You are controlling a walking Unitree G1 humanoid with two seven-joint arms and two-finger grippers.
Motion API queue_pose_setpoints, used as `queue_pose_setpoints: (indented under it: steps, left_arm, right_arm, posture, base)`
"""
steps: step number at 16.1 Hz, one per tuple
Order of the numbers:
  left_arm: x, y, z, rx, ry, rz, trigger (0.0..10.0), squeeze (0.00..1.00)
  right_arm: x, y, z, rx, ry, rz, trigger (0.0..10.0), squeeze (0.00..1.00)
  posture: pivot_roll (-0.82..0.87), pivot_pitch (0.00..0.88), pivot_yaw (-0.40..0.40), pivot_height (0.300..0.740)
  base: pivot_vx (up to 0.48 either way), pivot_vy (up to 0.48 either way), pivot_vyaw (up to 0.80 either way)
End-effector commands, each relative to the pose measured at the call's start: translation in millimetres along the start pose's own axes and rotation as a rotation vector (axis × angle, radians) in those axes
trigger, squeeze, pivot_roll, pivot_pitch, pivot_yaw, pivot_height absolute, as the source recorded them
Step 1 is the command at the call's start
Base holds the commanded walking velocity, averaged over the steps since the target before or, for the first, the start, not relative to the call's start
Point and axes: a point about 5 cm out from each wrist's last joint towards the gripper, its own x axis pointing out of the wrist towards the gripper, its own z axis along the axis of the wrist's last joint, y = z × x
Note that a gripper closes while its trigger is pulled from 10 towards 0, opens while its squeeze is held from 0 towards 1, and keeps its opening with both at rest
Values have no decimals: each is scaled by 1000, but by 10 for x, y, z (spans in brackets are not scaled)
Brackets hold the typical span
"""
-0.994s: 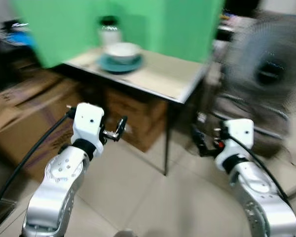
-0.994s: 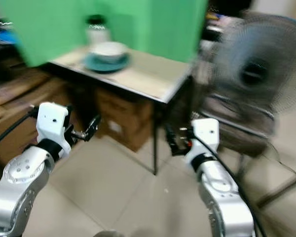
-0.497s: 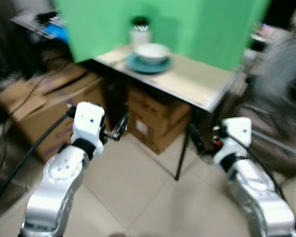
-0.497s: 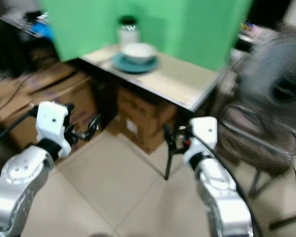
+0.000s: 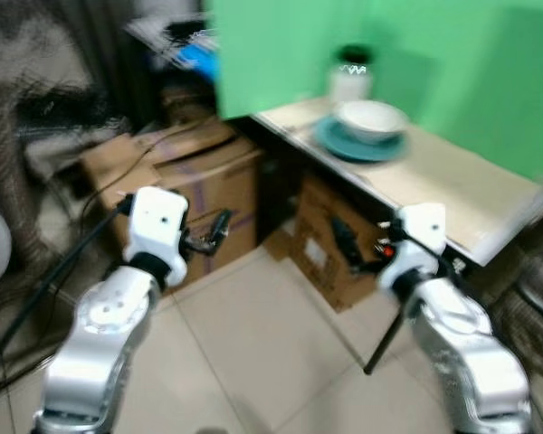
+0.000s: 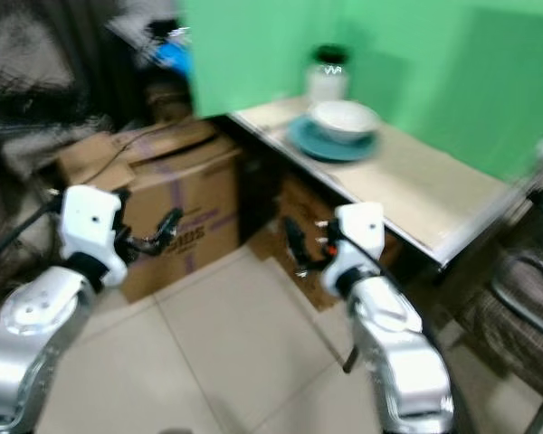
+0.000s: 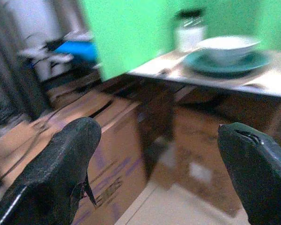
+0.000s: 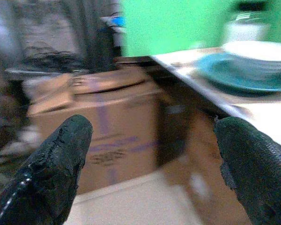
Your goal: Setting the table
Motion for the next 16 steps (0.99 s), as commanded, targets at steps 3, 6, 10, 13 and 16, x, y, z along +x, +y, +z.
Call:
queue_pose_setpoints:
  steps: [3, 6, 10, 13, 16]
  left_arm:
    - [32, -40, 50, 7, -22, -28, 10000, 0]
    - [33, -55, 48, 12, -22, -47, 10000, 0]
    - [34, -77, 35, 19, -18, -75, 10000, 0]
    - [28, -87, 28, 22, -18, -76, 10000, 0]
    - [18, -84, 22, 24, -19, -76, 10000, 0]
  right_arm:
    - [-29, -125, 33, 22, -25, -71, 10000, 1000]
    - [-40, -139, 79, 30, -58, -84, 10000, 1000]
    - [-5, -177, 110, 50, -80, -120, 10000, 1000]
    - [31, -146, 134, 42, -95, -89, 10000, 1000]
    - [60, -129, 153, 35, -103, -60, 10000, 1000]
  posture:
    - [149, 0, -27, 740]
    - [144, 0, -22, 740]
    - [153, 0, -33, 740]
    - [164, 0, -43, 740]
    - [167, 0, -46, 740]
  base:
    - [326, 0, 0]
    - [325, 0, 0]
    - [325, 0, -600]
    - [328, 0, -267]
    - [325, 0, 0]
